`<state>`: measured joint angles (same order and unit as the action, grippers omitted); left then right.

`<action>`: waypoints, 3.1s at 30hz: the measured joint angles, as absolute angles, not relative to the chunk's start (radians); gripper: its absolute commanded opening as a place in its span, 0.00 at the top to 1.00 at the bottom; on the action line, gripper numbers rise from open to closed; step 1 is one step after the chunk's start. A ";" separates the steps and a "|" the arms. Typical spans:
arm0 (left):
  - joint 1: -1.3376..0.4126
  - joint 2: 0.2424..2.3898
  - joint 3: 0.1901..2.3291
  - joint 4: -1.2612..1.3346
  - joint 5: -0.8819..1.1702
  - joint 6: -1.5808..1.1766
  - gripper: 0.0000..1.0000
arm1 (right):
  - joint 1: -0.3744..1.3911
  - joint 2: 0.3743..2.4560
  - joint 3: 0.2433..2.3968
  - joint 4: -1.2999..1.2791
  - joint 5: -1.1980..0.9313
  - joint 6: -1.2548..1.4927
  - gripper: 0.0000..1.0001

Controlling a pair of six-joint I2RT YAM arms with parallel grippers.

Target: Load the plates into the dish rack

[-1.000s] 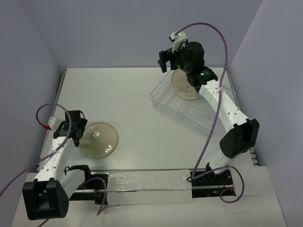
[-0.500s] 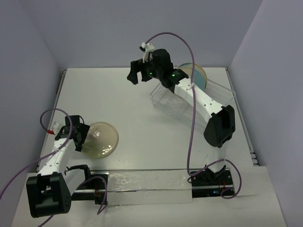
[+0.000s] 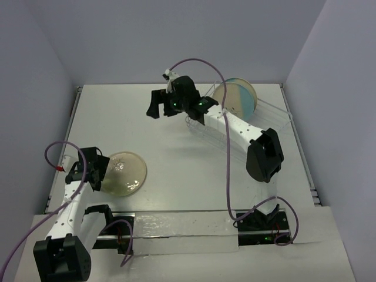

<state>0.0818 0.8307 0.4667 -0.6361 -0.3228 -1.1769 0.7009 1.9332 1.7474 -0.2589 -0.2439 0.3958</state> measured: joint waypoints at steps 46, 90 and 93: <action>0.105 1.089 0.456 -0.520 -0.336 -1.163 0.74 | 0.850 2.339 1.809 -0.151 -0.358 0.479 0.07; 0.127 1.061 0.400 -0.347 -0.287 -0.937 1.00 | 0.817 2.306 1.865 -0.069 -0.623 0.459 0.60; 0.128 1.062 0.399 -0.342 -0.287 -0.925 1.00 | 0.825 2.306 1.865 -0.059 -0.623 0.475 0.60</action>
<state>0.1276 1.0622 0.3992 -0.3421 -0.2871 -0.9247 0.8254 2.3062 1.8649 -0.0586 -0.6228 0.4755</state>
